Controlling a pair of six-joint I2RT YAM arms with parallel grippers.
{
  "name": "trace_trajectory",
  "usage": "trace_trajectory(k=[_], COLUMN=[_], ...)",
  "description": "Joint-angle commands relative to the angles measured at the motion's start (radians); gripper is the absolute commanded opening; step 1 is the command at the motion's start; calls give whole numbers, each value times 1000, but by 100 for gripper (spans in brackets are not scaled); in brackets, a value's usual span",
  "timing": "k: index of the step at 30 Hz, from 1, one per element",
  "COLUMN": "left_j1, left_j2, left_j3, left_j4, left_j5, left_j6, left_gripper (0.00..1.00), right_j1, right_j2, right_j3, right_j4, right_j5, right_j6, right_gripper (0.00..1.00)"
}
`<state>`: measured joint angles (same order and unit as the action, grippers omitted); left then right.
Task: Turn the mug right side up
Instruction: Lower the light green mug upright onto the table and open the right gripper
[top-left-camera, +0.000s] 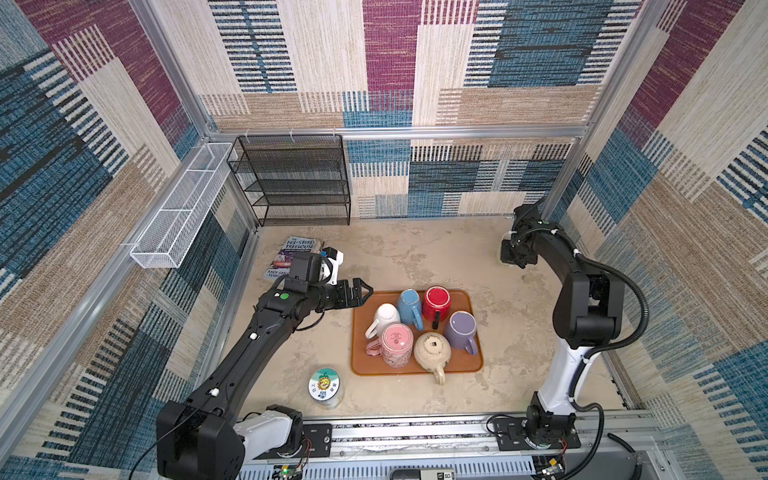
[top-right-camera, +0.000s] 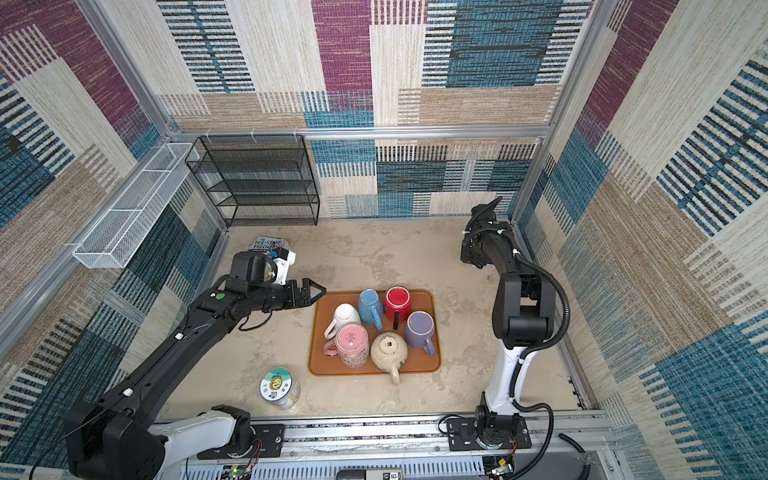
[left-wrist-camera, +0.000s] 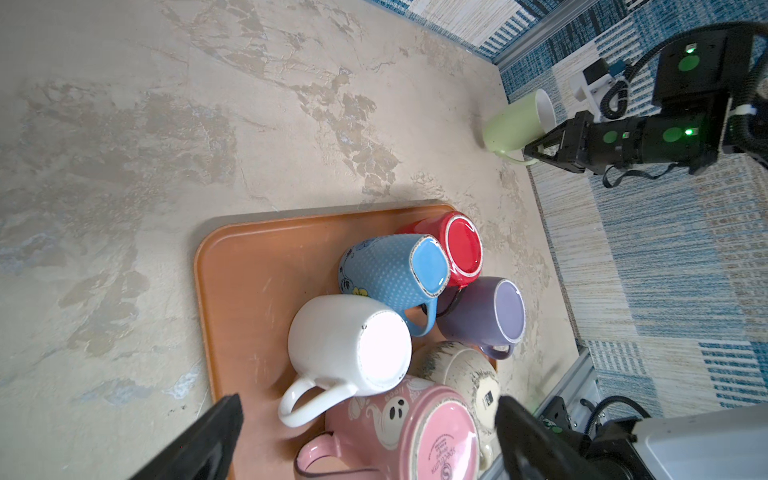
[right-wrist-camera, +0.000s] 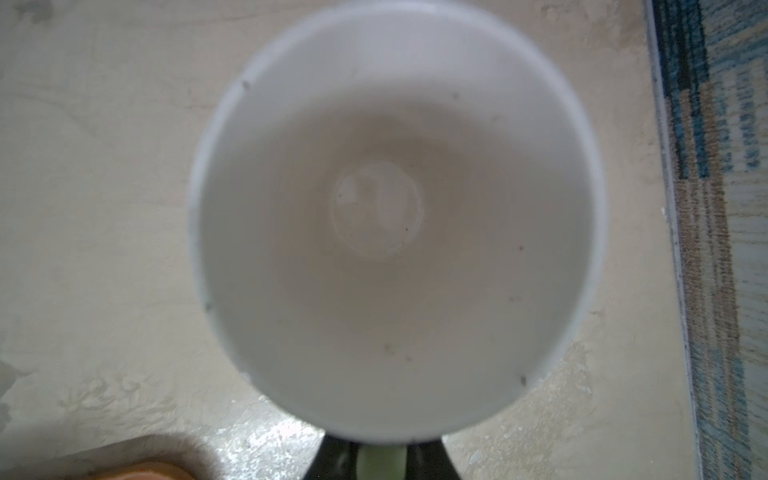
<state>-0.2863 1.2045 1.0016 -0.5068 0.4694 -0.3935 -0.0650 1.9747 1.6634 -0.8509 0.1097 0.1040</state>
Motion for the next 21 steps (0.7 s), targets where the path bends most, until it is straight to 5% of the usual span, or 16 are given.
trace_trajectory(k=[1, 16, 21], left_j1=[0, 0, 0], left_j2=[7, 29, 30], left_j3=[2, 15, 15], left_j4=[12, 1, 1], left_j5=[33, 78, 81], left_j6=[2, 19, 21], left_gripper=[99, 100, 100], right_j1=[-25, -70, -71], right_j2=[14, 102, 104], right_j3=[24, 72, 66], right_j4=[30, 11, 9], right_j5=[54, 114, 98], right_j6=[-10, -24, -20], right_gripper=[0, 1, 21])
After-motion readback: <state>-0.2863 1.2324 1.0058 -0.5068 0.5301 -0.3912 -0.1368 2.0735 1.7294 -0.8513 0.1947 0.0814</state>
